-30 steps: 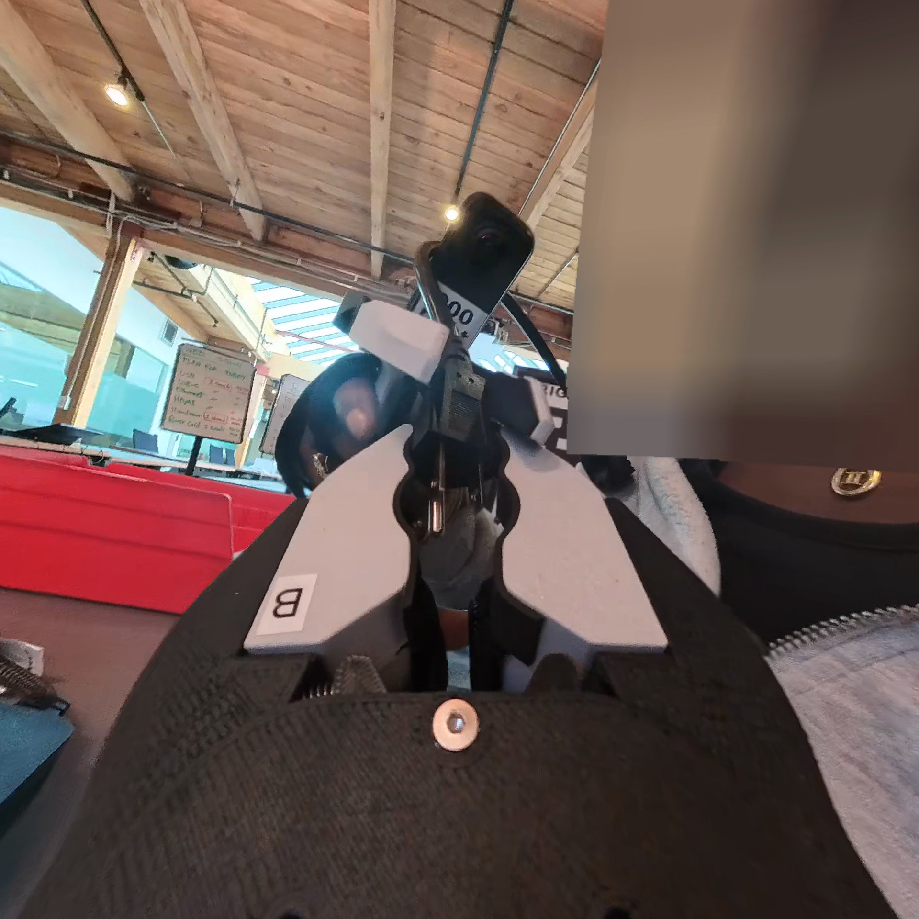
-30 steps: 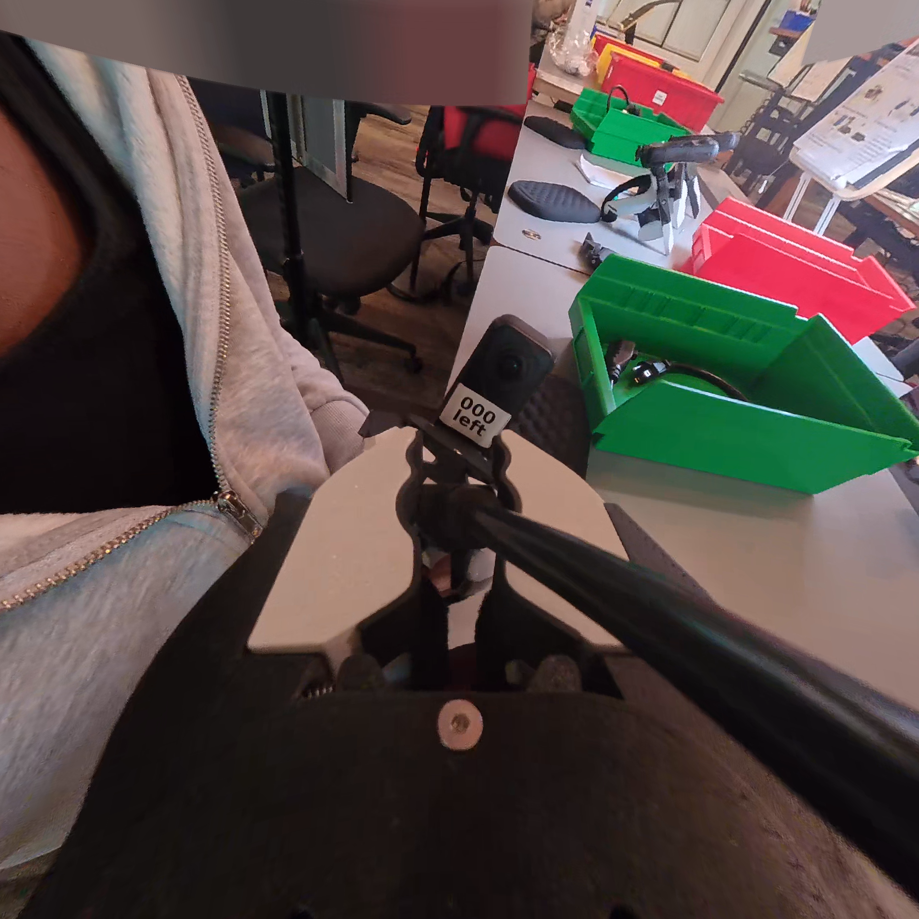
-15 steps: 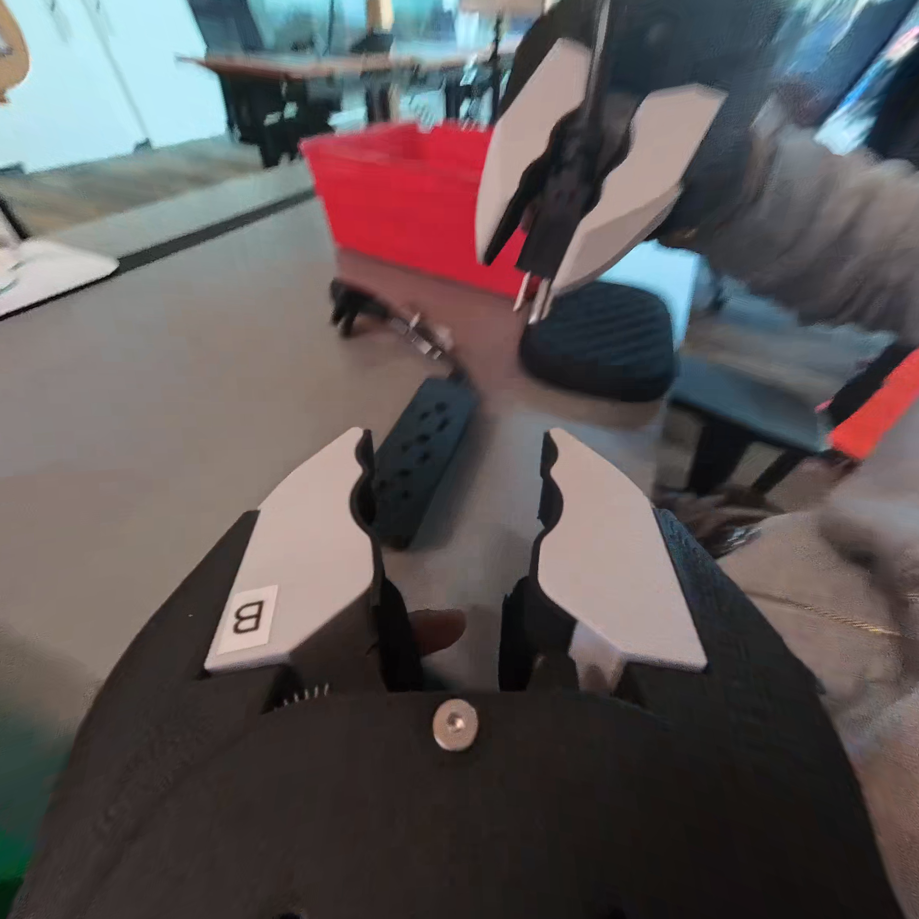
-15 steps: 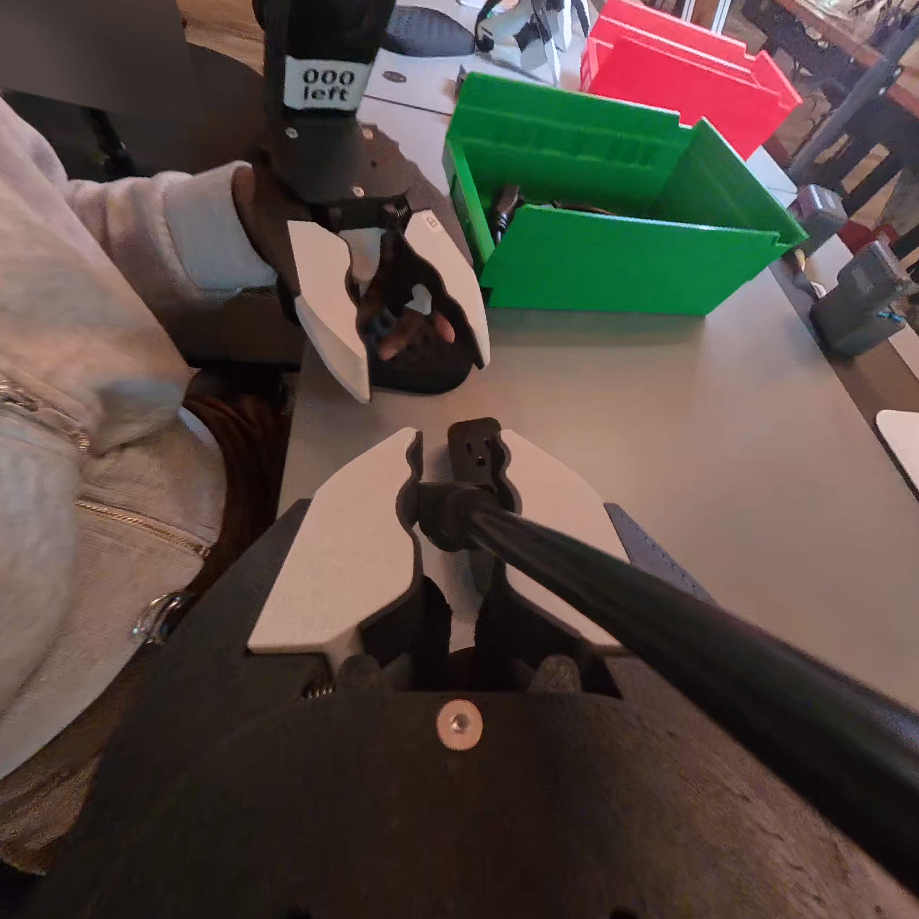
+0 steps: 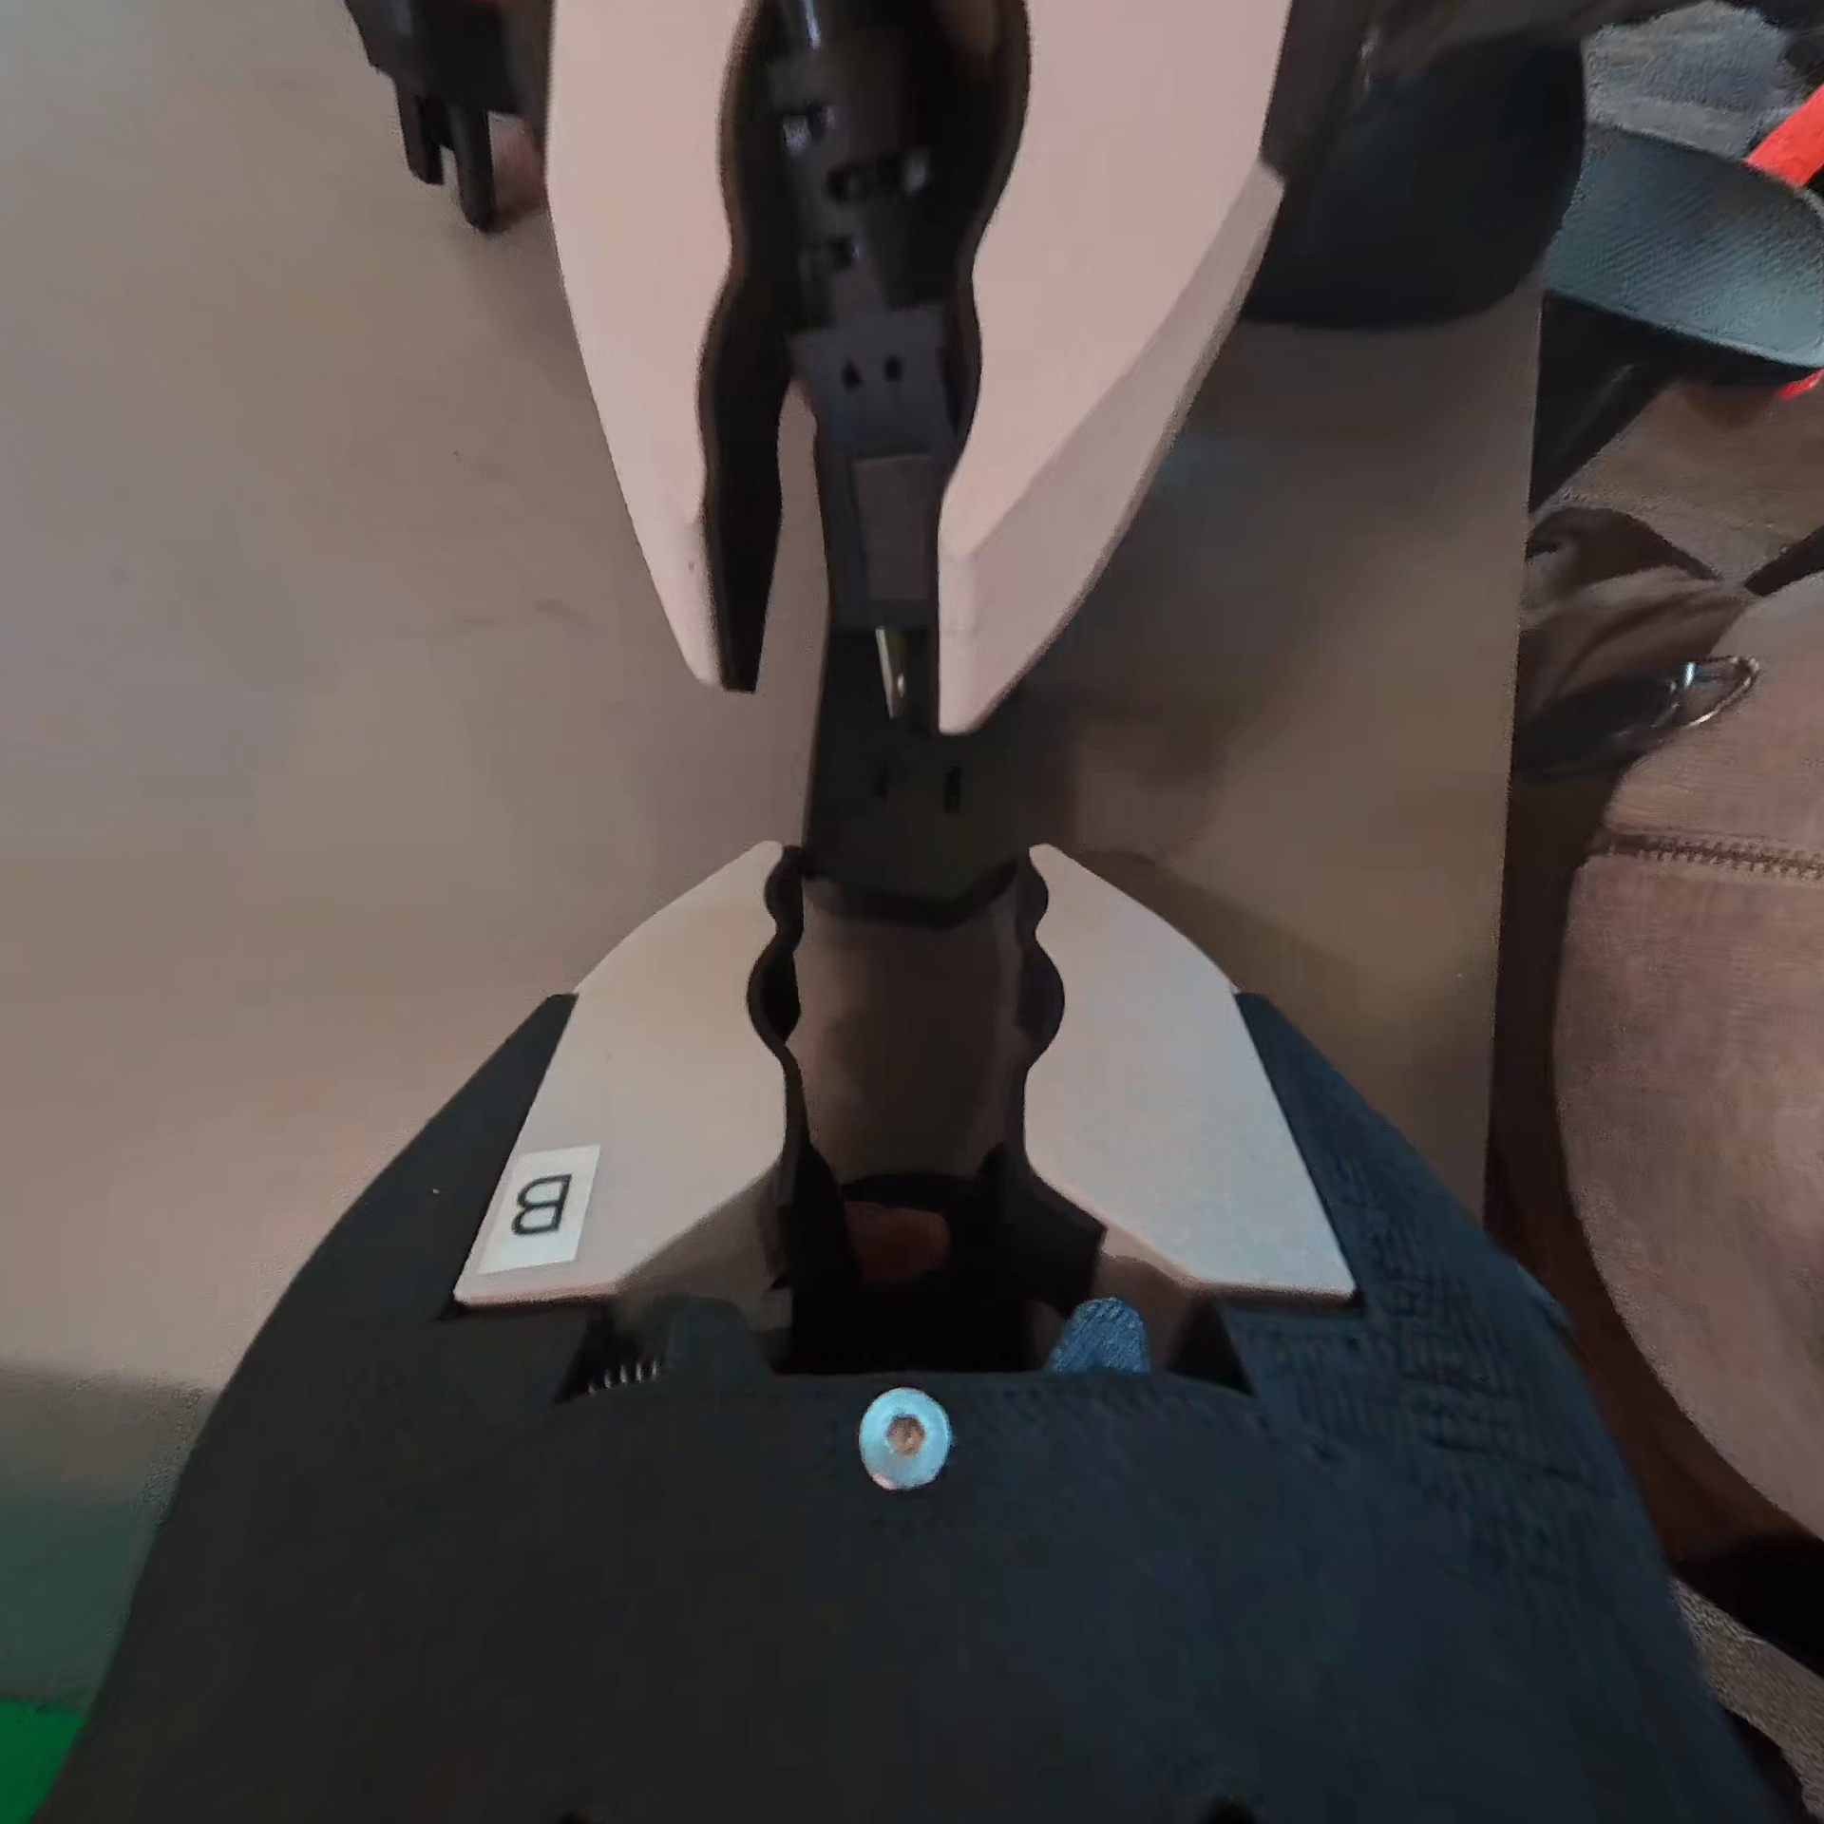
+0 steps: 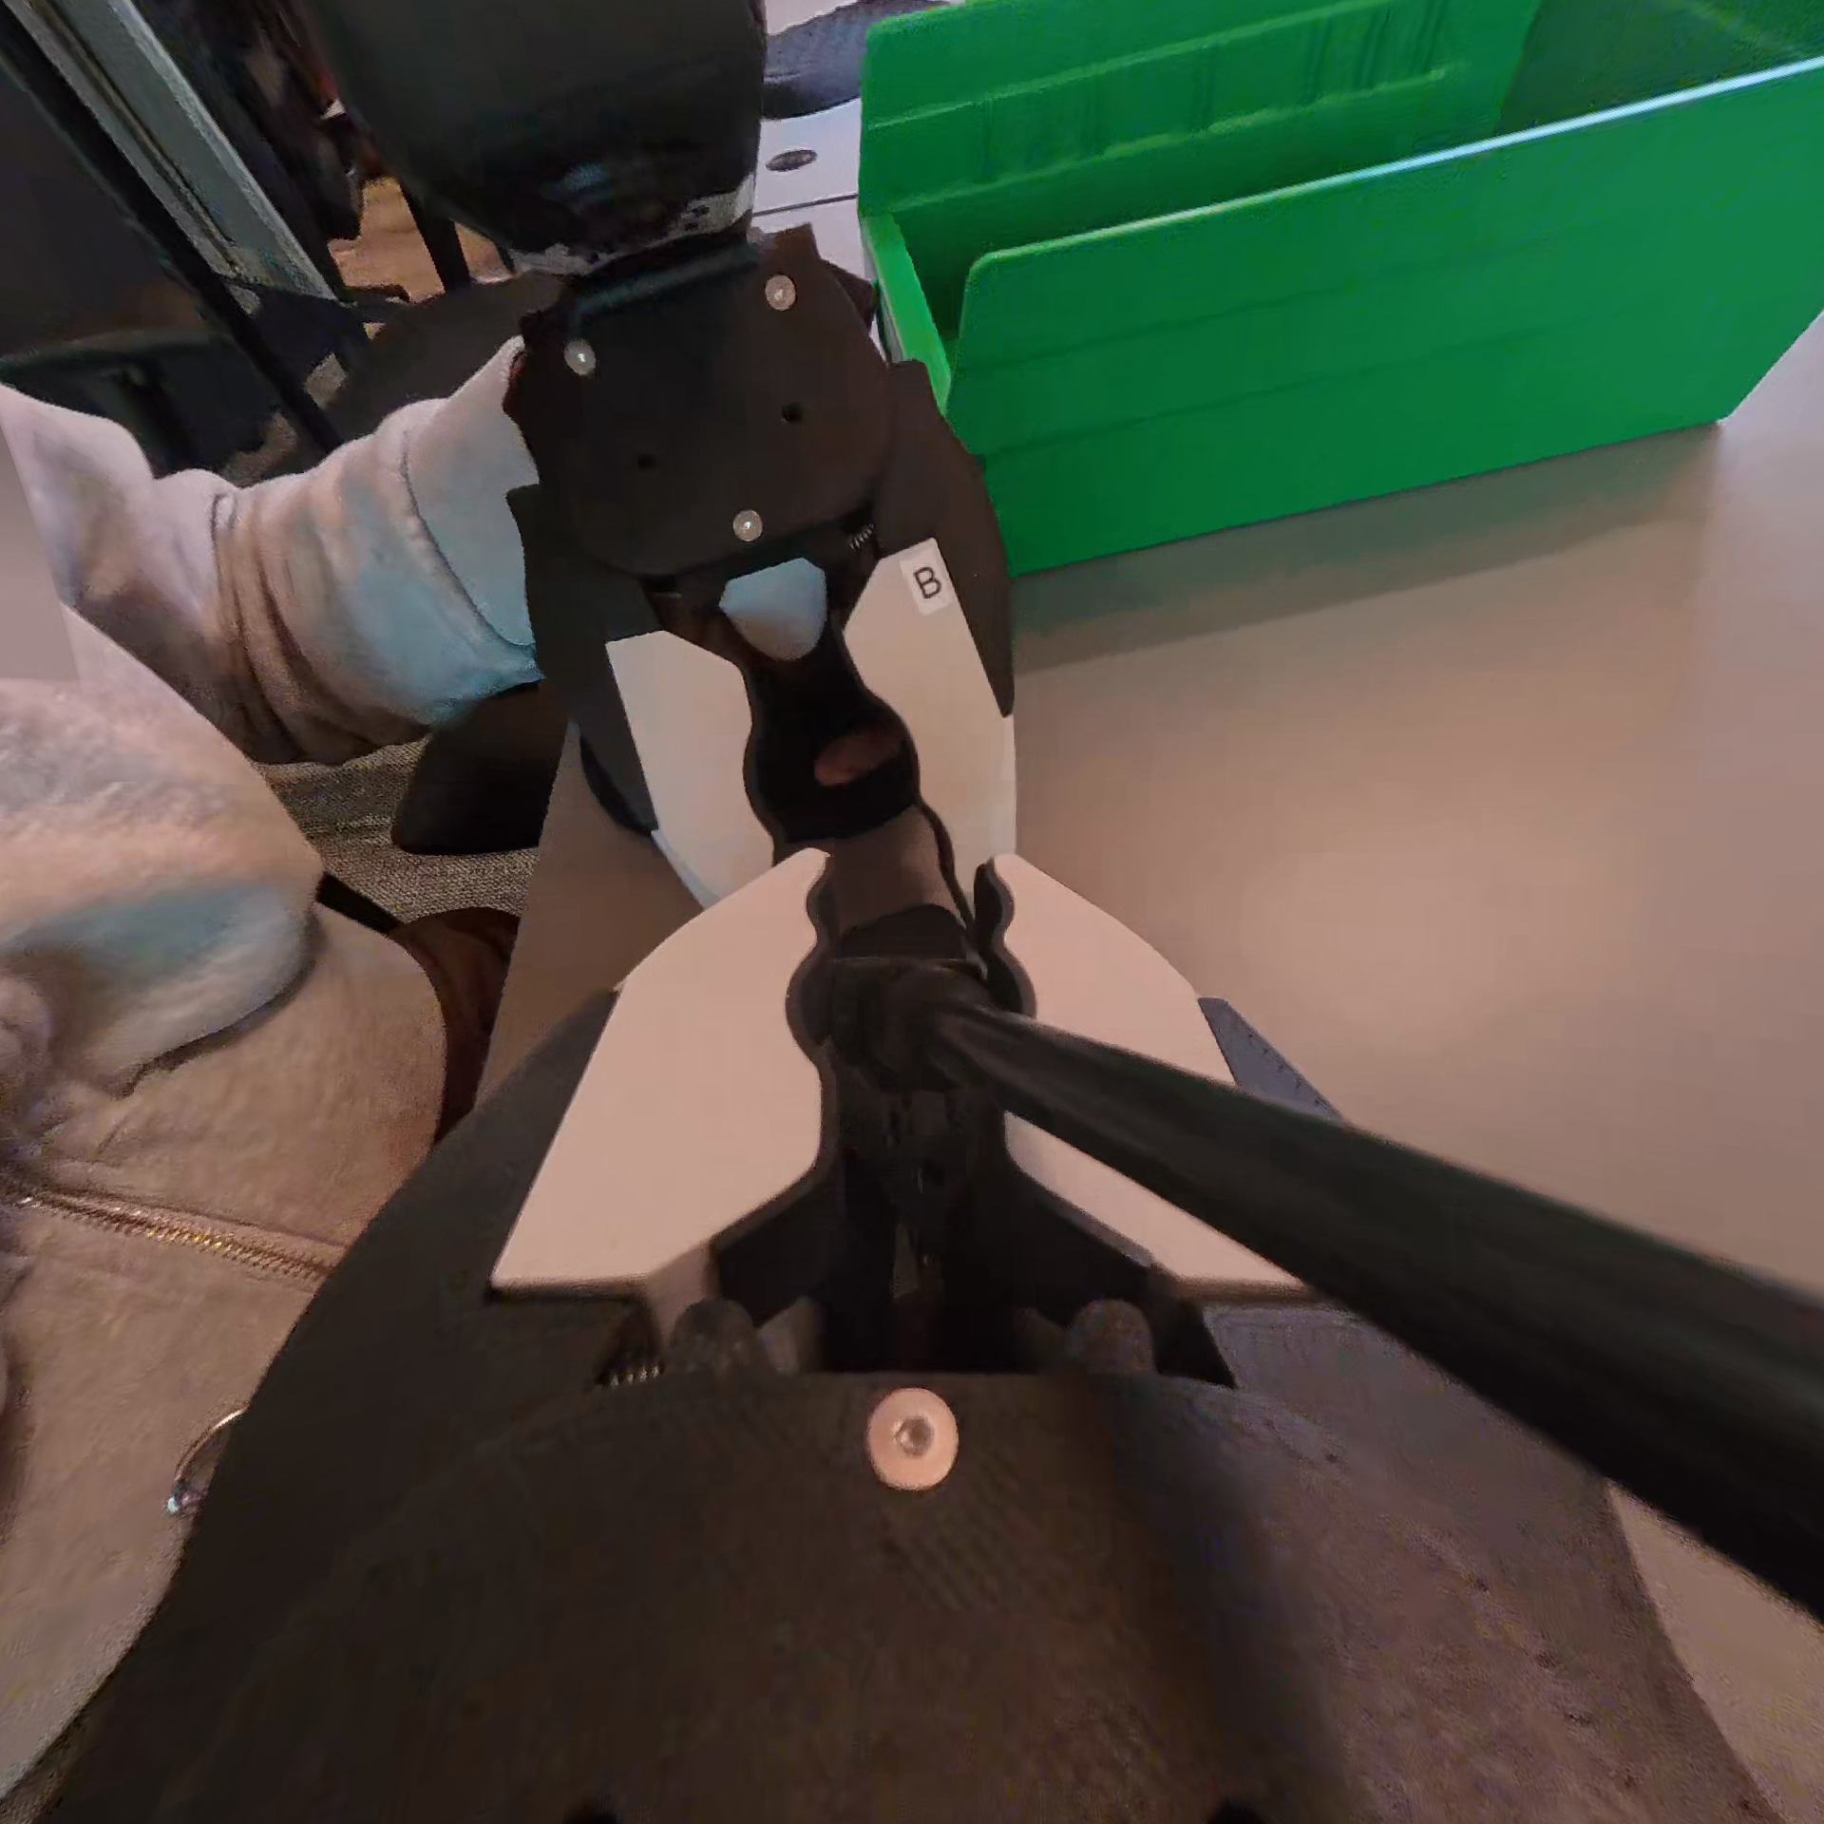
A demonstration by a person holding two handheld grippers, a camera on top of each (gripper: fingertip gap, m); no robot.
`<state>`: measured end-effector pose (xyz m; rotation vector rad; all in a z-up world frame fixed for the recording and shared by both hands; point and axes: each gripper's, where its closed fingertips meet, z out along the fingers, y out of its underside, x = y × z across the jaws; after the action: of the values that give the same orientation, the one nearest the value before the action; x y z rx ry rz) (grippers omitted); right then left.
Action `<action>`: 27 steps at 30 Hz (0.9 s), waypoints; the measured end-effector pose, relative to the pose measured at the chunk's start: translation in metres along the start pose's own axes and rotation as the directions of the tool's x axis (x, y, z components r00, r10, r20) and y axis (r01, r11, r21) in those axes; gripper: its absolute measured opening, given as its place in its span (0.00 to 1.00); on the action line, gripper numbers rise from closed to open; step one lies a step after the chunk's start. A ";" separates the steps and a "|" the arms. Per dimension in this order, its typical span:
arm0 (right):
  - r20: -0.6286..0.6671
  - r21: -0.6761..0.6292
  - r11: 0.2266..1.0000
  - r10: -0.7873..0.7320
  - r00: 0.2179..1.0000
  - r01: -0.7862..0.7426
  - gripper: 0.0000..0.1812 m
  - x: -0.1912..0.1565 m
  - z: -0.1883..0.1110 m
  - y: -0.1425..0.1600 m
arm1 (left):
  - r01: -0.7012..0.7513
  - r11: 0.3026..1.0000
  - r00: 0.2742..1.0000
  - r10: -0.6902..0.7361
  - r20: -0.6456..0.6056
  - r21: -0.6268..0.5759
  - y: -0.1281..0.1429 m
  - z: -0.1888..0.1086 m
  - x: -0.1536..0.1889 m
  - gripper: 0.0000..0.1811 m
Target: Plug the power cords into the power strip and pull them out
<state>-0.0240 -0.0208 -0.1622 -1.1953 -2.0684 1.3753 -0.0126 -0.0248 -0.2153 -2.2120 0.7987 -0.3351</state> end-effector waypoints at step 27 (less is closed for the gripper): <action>-0.060 -0.169 0.915 -0.382 0.922 0.367 0.15 0.010 0.016 0.023 | 0.232 0.948 0.970 -0.210 -0.122 0.218 -0.021 -0.022 -0.012 0.26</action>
<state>-0.0304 -0.0175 -0.1911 -0.8362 -2.2249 0.9788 -0.0228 -0.0184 -0.1852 -2.0786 0.5303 -0.6190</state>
